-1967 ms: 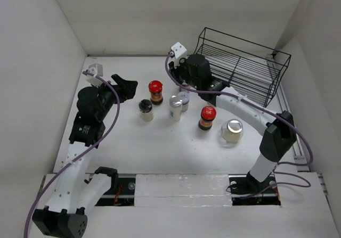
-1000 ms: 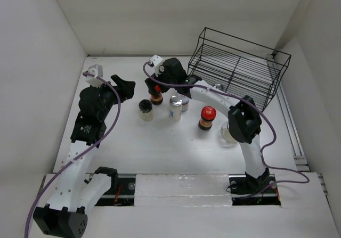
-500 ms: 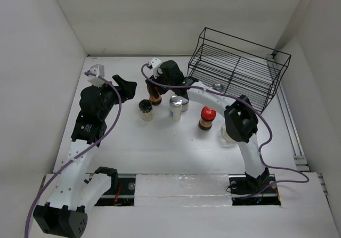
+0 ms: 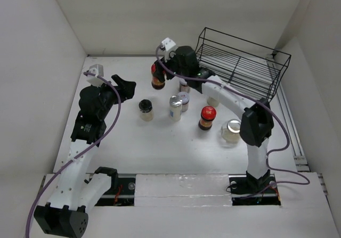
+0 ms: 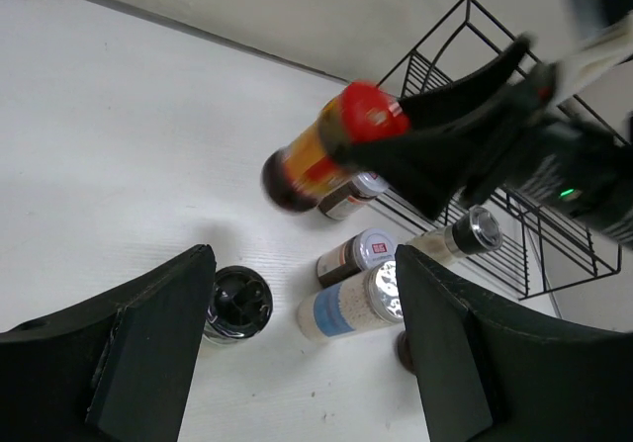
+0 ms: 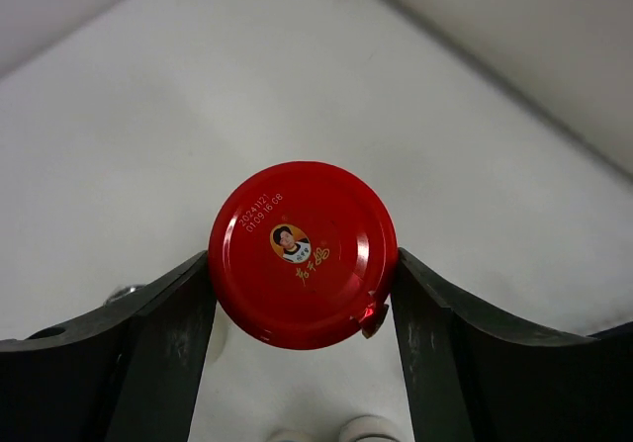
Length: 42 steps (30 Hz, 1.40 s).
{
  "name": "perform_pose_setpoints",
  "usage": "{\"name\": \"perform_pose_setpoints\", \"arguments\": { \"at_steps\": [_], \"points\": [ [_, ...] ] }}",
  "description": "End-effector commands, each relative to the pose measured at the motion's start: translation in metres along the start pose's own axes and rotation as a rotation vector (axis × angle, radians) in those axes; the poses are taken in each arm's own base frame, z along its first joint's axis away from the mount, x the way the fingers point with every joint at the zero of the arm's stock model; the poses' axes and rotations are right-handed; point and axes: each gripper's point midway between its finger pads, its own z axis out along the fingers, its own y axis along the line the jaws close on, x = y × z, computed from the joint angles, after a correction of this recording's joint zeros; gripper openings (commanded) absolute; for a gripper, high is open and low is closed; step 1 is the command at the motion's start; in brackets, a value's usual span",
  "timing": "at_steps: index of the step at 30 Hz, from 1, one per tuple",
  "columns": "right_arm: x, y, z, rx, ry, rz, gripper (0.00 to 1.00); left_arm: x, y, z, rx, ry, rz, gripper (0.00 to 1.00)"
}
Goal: Organize the condiment bottles
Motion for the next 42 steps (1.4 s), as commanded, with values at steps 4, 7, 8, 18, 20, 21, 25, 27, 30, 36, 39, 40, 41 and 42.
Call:
{"name": "perform_pose_setpoints", "arguments": {
  "at_steps": [4, 7, 8, 18, 20, 21, 25, 27, 30, 36, 39, 40, 41, 42],
  "points": [
    [-0.201, -0.081, -0.114, 0.176, -0.554, -0.031, 0.44, -0.014, -0.010, -0.001, 0.040, -0.049, 0.015, 0.70],
    [-0.221, -0.122, -0.137, 0.266, -0.607, -0.025, 0.43, -0.013, -0.011, -0.001, 0.049, -0.044, 0.016, 0.70],
    [-0.227, -0.131, -0.145, 0.291, -0.625, -0.026, 0.43, -0.013, -0.011, -0.001, 0.049, -0.044, 0.016, 0.70],
    [-0.270, -0.230, -0.187, 0.475, -0.747, 0.001, 0.42, -0.012, -0.013, -0.001, 0.060, -0.037, 0.016, 0.68],
    [-0.271, -0.247, -0.195, 0.508, -0.763, 0.007, 0.42, -0.014, -0.014, -0.001, 0.064, -0.045, 0.017, 0.68],
    [-0.273, -0.248, -0.194, 0.508, -0.770, 0.005, 0.42, -0.014, -0.014, -0.001, 0.064, -0.045, 0.017, 0.68],
    [-0.265, -0.274, -0.199, 0.562, -0.767, 0.020, 0.42, -0.010, -0.012, 0.000, 0.060, -0.037, 0.016, 0.68],
    [-0.260, -0.280, -0.199, 0.572, -0.758, 0.023, 0.42, -0.009, -0.013, -0.001, 0.069, -0.032, 0.016, 0.68],
    [-0.255, -0.286, -0.197, 0.573, -0.748, 0.023, 0.42, -0.011, -0.015, -0.001, 0.083, -0.034, 0.008, 0.68],
    [-0.227, -0.302, -0.174, 0.552, -0.682, 0.031, 0.40, -0.007, -0.013, 0.002, 0.089, -0.020, 0.006, 0.68],
    [-0.213, -0.307, -0.162, 0.549, -0.656, 0.051, 0.40, -0.007, -0.013, 0.002, 0.089, -0.020, 0.006, 0.68],
    [-0.202, -0.310, -0.152, 0.541, -0.631, 0.059, 0.40, -0.007, -0.013, 0.002, 0.089, -0.020, 0.006, 0.68],
    [-0.192, -0.312, -0.143, 0.532, -0.610, 0.064, 0.40, -0.007, -0.013, 0.002, 0.089, -0.020, 0.006, 0.68],
    [-0.192, -0.312, -0.143, 0.529, -0.612, 0.073, 0.40, -0.009, -0.014, 0.002, 0.093, -0.027, 0.008, 0.68]
  ]
}}
